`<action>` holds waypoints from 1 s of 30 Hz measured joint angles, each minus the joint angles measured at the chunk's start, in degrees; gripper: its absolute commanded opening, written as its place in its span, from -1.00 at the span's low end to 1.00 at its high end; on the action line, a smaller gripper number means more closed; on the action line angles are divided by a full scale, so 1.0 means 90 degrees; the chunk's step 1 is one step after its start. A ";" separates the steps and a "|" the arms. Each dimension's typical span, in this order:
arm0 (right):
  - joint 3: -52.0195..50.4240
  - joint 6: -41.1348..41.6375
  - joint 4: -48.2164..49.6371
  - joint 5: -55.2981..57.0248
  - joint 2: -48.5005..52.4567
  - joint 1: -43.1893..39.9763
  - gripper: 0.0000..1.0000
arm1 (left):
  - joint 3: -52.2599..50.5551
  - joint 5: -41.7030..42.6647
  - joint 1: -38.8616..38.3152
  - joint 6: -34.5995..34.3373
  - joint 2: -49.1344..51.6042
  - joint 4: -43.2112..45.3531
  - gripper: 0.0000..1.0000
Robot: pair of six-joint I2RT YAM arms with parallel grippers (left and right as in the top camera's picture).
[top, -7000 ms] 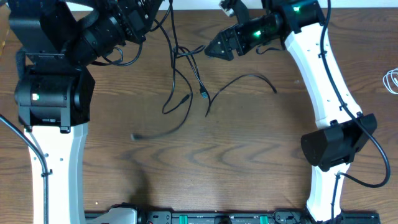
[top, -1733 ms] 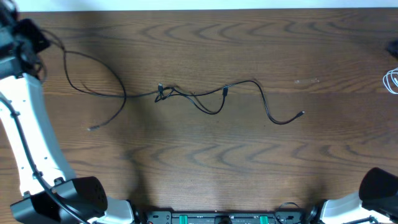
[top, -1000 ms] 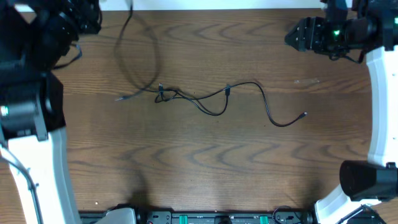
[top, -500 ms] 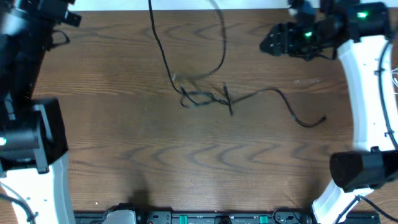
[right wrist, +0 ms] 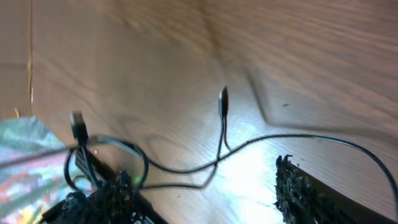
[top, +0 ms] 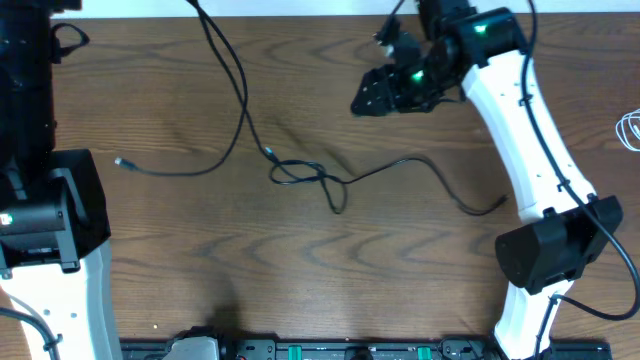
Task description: Untangle cables
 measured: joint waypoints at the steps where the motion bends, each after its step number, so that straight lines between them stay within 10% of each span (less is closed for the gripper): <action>1: 0.0000 -0.0005 0.0007 -0.0010 0.0000 0.0085 0.43 | 0.0000 -0.0070 0.0000 -0.0012 0.0000 0.0002 -0.85; 15: 0.0000 -0.0425 0.0418 0.0364 0.0002 0.1571 0.36 | 0.0000 -0.0415 0.0000 -0.0022 0.0005 -0.0389 -0.85; 30: 0.0000 0.1452 0.1027 0.0833 0.1207 0.2074 0.15 | 0.0000 -0.0418 0.0000 -0.0019 -0.0002 -0.0529 -0.85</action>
